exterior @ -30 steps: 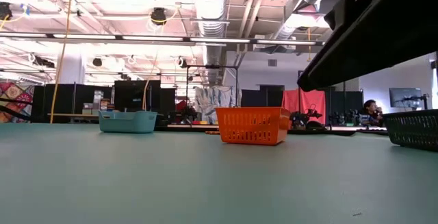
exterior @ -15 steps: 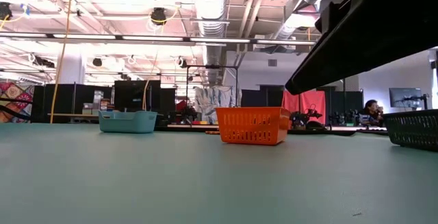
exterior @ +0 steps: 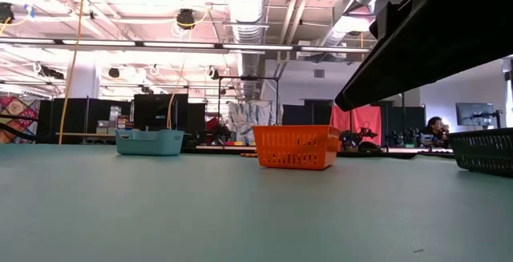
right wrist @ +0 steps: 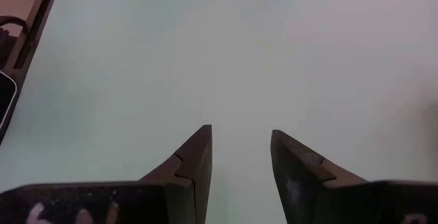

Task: Sort crayons
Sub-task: Put the blue crayon into the blue bin, then put the orange crayon into the orange bin

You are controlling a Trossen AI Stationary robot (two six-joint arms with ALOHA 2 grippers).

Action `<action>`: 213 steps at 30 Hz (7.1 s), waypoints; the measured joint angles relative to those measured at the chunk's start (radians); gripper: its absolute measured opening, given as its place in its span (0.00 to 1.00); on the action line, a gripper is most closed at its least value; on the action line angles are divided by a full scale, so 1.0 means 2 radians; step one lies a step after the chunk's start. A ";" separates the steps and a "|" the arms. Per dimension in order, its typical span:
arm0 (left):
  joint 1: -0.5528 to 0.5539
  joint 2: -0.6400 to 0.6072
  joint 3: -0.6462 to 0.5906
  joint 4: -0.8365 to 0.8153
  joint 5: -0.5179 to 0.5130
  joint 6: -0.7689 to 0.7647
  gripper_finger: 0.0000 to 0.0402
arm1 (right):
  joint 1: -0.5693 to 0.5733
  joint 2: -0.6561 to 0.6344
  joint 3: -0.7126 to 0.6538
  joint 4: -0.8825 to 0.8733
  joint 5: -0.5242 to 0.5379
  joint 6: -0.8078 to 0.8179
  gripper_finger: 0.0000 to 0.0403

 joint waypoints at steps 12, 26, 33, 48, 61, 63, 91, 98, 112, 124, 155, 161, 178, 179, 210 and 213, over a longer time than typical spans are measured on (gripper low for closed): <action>0.015 0.017 0.000 0.017 0.028 0.026 0.27 | 0.000 0.000 0.000 0.000 0.000 -0.001 0.36; 0.024 0.017 -0.002 0.046 0.048 0.060 0.02 | 0.000 0.000 0.000 0.000 0.000 -0.007 0.36; 0.024 0.021 0.018 0.027 0.053 0.078 0.01 | 0.000 0.000 0.000 0.000 0.000 -0.008 0.36; 0.078 0.019 0.122 -0.061 -0.004 0.220 0.00 | 0.000 0.000 0.000 0.000 0.000 -0.009 0.36; 0.234 0.016 0.149 -0.246 -0.164 0.439 0.00 | -0.002 0.000 0.000 0.000 -0.023 -0.014 0.36; 0.267 0.015 0.149 -0.258 -0.172 0.473 0.00 | -0.002 0.000 0.000 -0.003 -0.025 -0.014 0.36; 0.810 -0.129 0.148 -0.195 -0.110 0.875 0.00 | -0.012 0.000 0.000 -0.036 -0.024 0.005 0.36; 0.888 -0.126 0.145 -0.160 -0.080 0.941 0.00 | -0.013 0.000 0.000 -0.040 -0.024 0.031 0.36; 0.995 -0.125 -0.018 -0.043 -0.092 0.982 0.02 | -0.009 0.000 0.000 -0.044 -0.023 0.070 0.36; 0.996 -0.125 -0.065 0.061 -0.090 1.032 0.08 | -0.013 0.000 0.000 -0.041 -0.018 0.082 0.36; 0.641 -0.341 -0.077 -0.253 0.139 0.533 0.38 | -0.009 0.000 0.000 -0.036 -0.023 0.070 0.36; 0.478 -0.370 -0.077 -0.249 0.076 0.393 0.38 | -0.009 0.000 0.000 -0.035 -0.023 0.070 0.36; 0.141 -0.251 -0.077 -0.188 0.002 0.169 0.38 | -0.015 0.000 0.000 -0.031 -0.024 0.070 0.36; 0.130 -0.238 -0.077 -0.187 0.002 0.167 0.38 | -0.015 0.000 0.000 -0.029 -0.024 0.070 0.36; 0.087 -0.054 -0.077 0.159 -0.016 0.323 0.37 | -0.015 0.000 0.000 -0.016 -0.024 0.070 0.36; 0.087 -0.054 -0.077 0.178 -0.017 0.338 0.35 | -0.015 0.000 0.000 -0.016 -0.024 0.070 0.36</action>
